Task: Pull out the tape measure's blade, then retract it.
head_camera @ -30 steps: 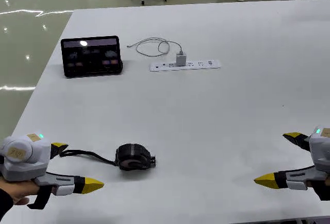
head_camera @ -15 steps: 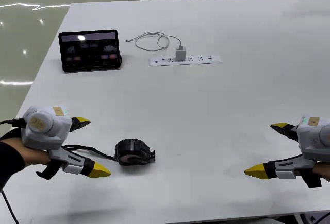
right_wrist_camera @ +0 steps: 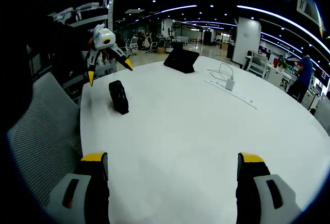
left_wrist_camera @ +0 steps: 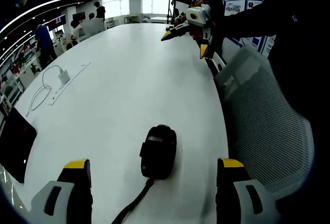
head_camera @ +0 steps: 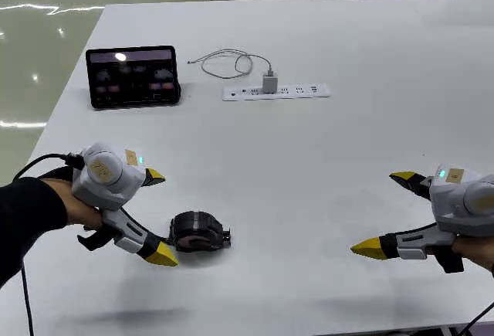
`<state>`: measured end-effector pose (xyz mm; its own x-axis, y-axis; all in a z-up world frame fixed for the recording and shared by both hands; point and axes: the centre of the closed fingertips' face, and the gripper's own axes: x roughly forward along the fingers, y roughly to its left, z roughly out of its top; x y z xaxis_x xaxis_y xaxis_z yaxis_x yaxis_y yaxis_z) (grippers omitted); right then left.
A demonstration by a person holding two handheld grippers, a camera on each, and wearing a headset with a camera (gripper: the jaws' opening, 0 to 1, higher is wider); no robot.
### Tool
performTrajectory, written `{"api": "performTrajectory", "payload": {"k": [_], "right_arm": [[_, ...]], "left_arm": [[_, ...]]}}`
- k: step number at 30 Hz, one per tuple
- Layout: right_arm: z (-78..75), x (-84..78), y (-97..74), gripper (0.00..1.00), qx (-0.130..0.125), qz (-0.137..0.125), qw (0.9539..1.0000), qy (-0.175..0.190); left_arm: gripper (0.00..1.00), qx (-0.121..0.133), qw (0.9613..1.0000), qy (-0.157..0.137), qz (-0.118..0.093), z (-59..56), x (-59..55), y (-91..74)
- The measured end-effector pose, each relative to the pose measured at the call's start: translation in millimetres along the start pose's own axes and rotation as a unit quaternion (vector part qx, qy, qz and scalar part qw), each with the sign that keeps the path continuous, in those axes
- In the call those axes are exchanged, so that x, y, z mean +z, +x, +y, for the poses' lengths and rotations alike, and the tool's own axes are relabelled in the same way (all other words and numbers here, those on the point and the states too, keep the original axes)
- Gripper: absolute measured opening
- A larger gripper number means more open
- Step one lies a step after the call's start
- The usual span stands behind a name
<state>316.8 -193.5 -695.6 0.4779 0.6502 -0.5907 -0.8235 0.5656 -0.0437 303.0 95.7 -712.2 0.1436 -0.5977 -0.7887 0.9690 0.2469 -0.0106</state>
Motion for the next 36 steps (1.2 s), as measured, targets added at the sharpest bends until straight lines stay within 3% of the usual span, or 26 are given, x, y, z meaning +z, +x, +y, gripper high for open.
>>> {"api": "performTrajectory", "payload": {"k": [3, 4, 15, 17, 23, 26, 30, 36], "right_arm": [[0.1, 1.8, 4.8, 1.0, 0.01, 0.001, 0.9999, -0.002], [2.6, 4.9, 6.9, 1.0, 0.019, -0.005, 0.9998, -0.002], [21.2, 15.7, 35.6, 1.0, 0.055, 0.0, 0.9976, -0.041], [29.3, 27.7, 43.3, 1.0, 0.079, -0.034, 0.994, -0.068], [35.4, 34.8, 60.9, 1.0, 0.089, -0.03, 0.9931, -0.07], [40.8, 37.9, 67.3, 1.0, 0.099, -0.029, 0.9917, -0.076], [46.6, 36.9, 76.9, 1.0, 0.111, -0.022, 0.99, -0.084], [53.6, 41.4, 90.1, 1.0, 0.123, -0.017, 0.9881, -0.09]], "left_arm": [[0.97, -0.001, 0.9996, 0.018, 0.024, 1.1, -1.7, 4.9], [0.95, 0.009, 0.9989, 0.023, 0.04, 6.3, -4.9, 7.0], [0.9, -0.015, 0.9976, 0.039, 0.056, 7.1, -3.2, 29.4], [0.88, -0.016, 0.9966, 0.048, 0.065, 6.2, -2.5, 31.4], [0.84, -0.024, 0.9958, 0.057, 0.068, 8.7, 2.1, 40.5], [0.78, -0.026, 0.995, 0.06, 0.076, 8.6, 1.5, 45.6], [0.57, -0.025, 0.9928, 0.08, 0.086, 8.8, -0.4, 51.1], [0.49, -0.038, 0.9915, 0.086, 0.09, 3.2, 0.3, 54.5]]}}
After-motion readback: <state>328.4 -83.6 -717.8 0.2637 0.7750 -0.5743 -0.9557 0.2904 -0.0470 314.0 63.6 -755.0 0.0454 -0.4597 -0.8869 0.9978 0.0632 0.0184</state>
